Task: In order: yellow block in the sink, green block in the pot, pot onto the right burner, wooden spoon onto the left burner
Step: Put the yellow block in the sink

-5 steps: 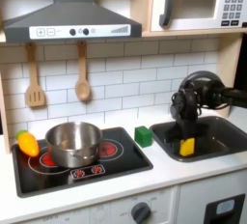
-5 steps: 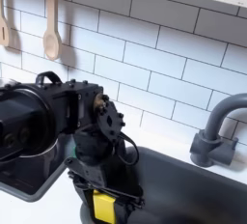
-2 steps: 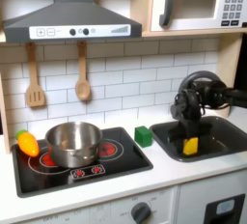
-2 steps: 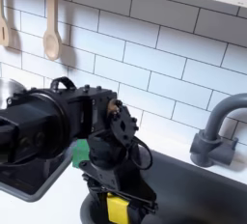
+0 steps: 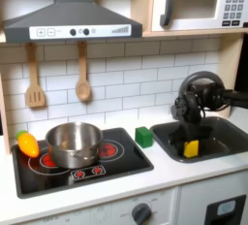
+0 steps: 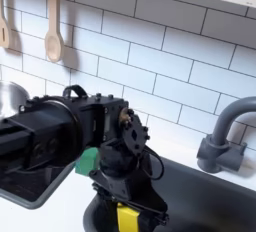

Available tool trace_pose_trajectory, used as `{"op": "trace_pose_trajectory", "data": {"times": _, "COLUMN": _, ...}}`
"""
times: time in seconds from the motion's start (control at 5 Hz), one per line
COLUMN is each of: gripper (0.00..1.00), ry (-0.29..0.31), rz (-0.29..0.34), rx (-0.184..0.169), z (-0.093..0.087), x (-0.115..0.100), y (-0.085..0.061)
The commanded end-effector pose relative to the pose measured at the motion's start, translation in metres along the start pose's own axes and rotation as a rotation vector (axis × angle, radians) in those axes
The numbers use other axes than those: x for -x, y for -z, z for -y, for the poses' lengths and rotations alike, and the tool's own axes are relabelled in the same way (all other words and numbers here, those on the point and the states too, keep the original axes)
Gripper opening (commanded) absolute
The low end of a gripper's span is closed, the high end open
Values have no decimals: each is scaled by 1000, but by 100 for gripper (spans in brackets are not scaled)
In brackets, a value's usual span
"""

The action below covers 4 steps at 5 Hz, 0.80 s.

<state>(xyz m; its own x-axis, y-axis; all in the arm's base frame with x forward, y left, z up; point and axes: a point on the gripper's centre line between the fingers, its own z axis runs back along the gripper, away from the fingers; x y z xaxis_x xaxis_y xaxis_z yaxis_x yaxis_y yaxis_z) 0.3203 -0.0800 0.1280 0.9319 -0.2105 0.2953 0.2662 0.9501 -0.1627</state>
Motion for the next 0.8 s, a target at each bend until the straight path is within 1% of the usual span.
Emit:
{"op": "trace_pose_trajectory", "data": {"times": 0.0, "gripper": 0, "ry": 3, "rz": -15, "rx": 15, "z": 0, "x": -3, "y": 13}}
{"op": "trace_pose_trajectory", "data": {"times": 0.4, "gripper": 0, "ry": -6, "rz": -35, "rx": 16, "z": -1, "x": -7, "y": 27}}
{"op": "trace_pose_trajectory", "data": {"times": 0.6, "gripper": 0, "ry": -26, "rz": -17, "rx": 5, "z": 3, "x": -6, "y": 30}}
